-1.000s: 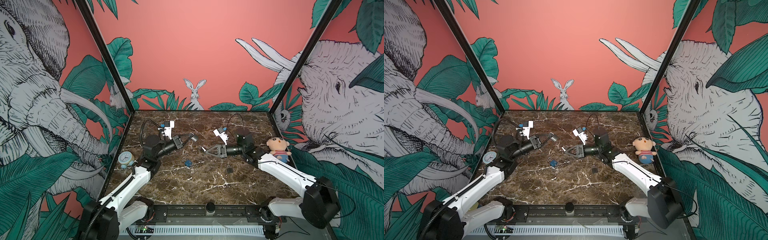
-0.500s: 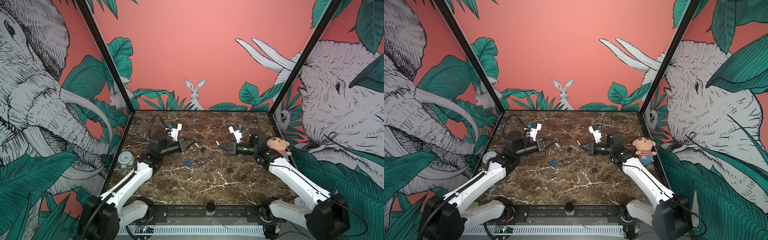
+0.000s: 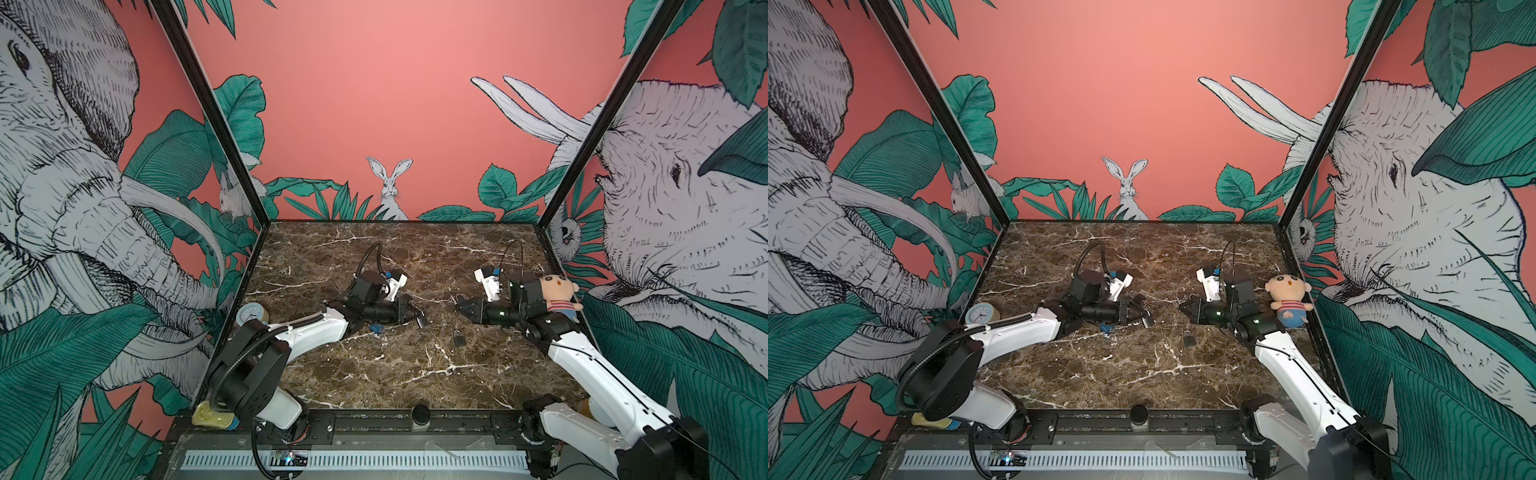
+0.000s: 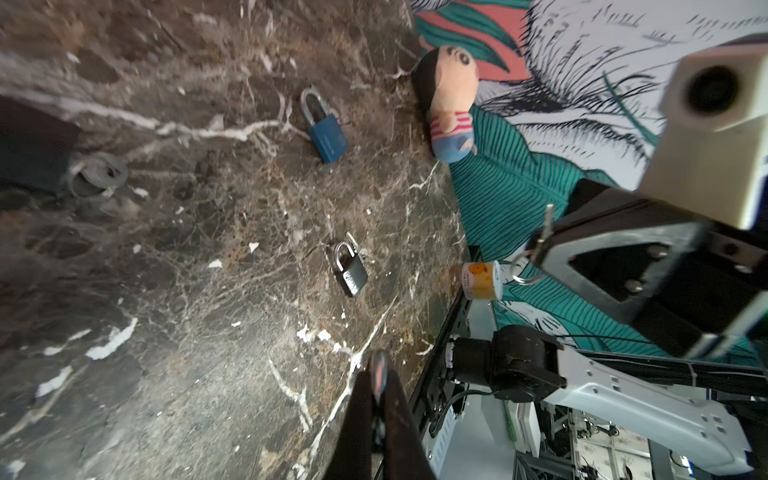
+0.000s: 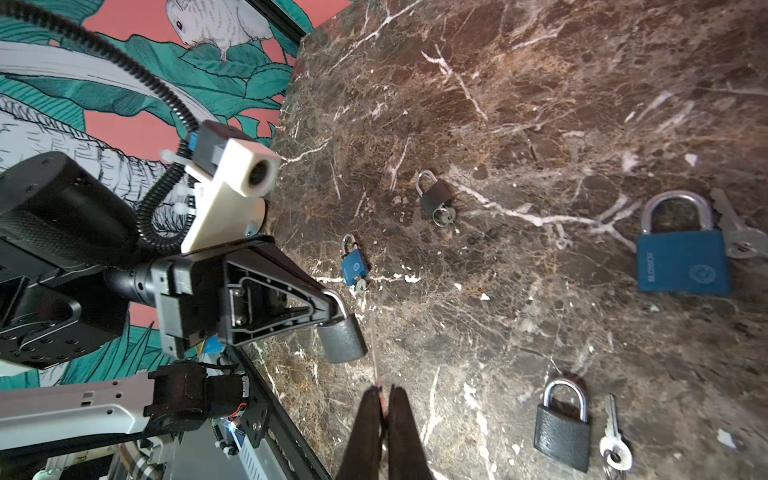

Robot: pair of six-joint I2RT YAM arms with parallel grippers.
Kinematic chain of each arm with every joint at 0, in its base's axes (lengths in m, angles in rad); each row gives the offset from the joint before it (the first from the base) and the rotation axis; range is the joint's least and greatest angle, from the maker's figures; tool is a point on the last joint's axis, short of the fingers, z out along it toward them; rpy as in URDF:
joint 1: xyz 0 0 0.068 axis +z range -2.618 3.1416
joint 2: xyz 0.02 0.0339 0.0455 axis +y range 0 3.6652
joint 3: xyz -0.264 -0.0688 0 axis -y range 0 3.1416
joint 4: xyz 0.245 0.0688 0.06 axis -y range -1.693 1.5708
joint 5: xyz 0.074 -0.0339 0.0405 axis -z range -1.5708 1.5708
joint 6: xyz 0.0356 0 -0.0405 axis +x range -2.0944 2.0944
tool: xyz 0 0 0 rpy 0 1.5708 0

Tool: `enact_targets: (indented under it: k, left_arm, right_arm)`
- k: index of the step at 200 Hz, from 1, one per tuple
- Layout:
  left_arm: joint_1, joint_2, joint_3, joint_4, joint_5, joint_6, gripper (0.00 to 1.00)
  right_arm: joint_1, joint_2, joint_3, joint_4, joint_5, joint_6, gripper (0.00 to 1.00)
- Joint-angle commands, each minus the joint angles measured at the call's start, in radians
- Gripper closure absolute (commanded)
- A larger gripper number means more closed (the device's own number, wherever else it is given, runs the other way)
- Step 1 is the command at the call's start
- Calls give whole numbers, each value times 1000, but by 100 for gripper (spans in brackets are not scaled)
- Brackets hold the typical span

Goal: Lock with the key

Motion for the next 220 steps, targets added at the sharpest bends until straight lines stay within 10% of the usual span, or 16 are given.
enact_targets:
  k: [1,220]
  left_arm:
    - [-52,56,40,77,-20,-26,100]
    - [-118,322,185,-71,-61,-55,100]
  right_arm:
    - [-4,-33,-19,-36,29,-28,100]
    - [-18,82,15,14,-43,-48,100]
